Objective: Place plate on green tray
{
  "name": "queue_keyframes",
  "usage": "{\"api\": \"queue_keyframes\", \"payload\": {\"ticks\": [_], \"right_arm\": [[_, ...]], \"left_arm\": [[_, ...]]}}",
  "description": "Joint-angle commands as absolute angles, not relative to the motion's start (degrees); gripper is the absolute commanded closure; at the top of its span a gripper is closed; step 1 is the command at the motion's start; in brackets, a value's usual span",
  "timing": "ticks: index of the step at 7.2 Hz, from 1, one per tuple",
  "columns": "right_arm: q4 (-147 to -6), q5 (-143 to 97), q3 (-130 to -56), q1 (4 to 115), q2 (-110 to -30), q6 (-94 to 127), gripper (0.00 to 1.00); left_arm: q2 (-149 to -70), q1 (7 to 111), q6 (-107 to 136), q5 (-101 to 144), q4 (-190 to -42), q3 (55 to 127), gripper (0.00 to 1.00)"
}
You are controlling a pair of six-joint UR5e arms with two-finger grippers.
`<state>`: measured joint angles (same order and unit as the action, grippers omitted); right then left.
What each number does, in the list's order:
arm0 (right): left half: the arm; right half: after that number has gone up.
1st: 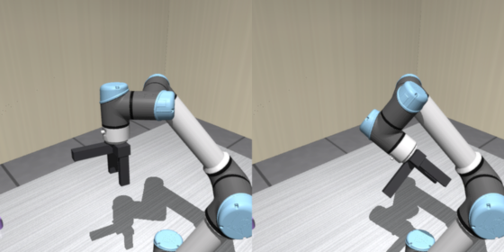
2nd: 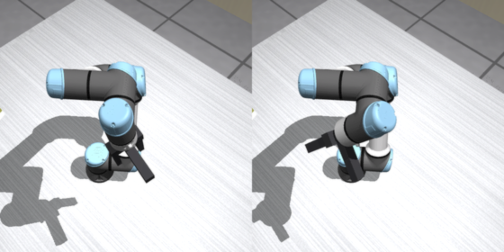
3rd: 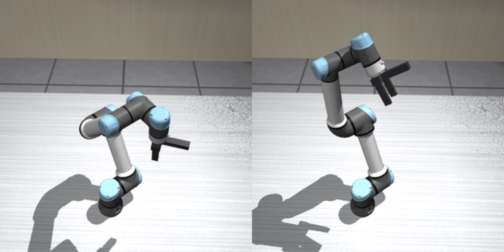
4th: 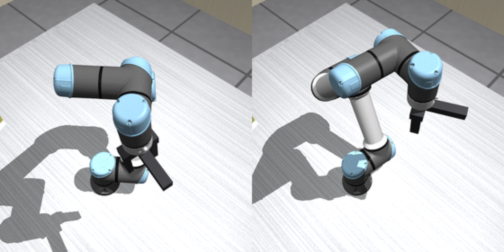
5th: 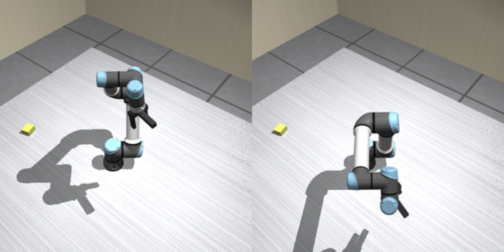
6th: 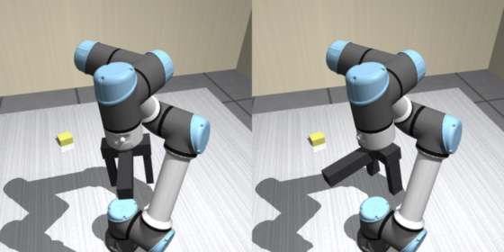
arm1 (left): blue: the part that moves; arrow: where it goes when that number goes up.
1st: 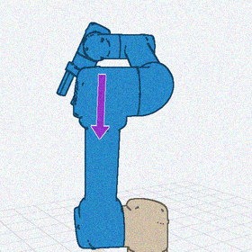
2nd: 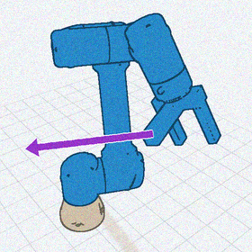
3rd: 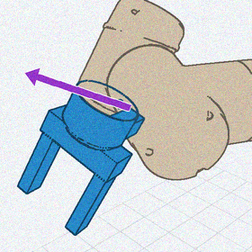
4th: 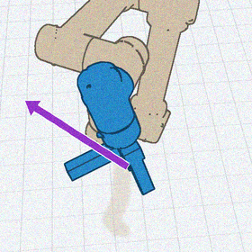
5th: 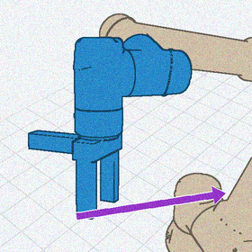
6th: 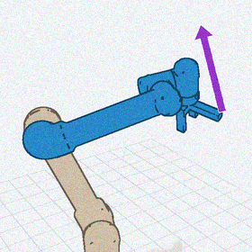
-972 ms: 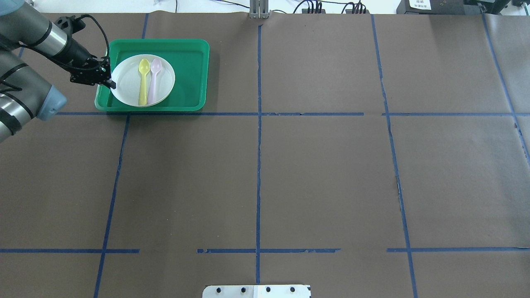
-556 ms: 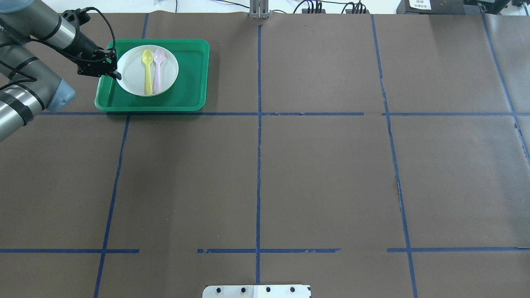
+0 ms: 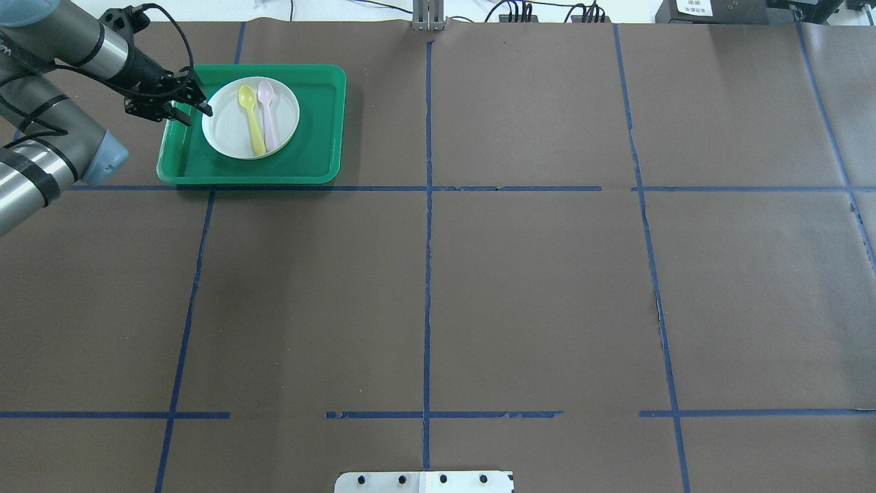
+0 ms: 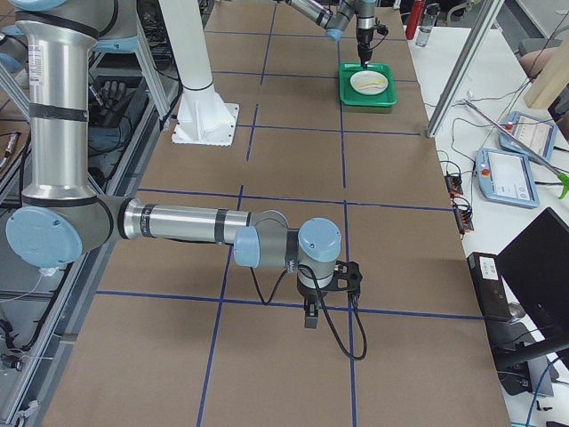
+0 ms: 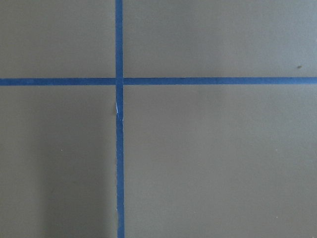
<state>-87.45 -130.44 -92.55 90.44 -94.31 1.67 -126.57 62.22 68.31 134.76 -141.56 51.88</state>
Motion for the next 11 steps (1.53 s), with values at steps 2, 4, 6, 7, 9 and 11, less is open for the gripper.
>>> {"api": "queue_keyframes", "payload": {"ticks": [2, 4, 6, 7, 9, 11], "right_arm": [[-87.5, -130.4, -92.5, 90.4, -94.3, 1.7, 0.0], [-87.5, -130.4, -92.5, 90.4, -94.3, 1.7, 0.0], [-87.5, -130.4, -92.5, 90.4, -94.3, 1.7, 0.0], [-87.5, -130.4, -92.5, 90.4, -94.3, 1.7, 0.0], [-87.5, -130.4, -92.5, 90.4, -94.3, 1.7, 0.0], [-87.5, -130.4, -92.5, 90.4, -94.3, 1.7, 0.0]], "left_arm": [[-117.3, 67.4, 67.9, 137.6, -141.3, 64.1, 0.2], [-109.8, 72.2, 53.9, 140.5, -138.6, 69.3, 0.19], [-105.0, 82.4, 25.3, 139.9, -122.5, 73.7, 0.19], [-104.9, 87.6, 13.0, 139.8, -113.6, 75.1, 0.18], [-105.0, 97.1, -7.8, 137.0, -101.2, 75.4, 0.15], [-104.2, 101.8, -15.1, 136.1, -86.4, 77.8, 0.0]]}}
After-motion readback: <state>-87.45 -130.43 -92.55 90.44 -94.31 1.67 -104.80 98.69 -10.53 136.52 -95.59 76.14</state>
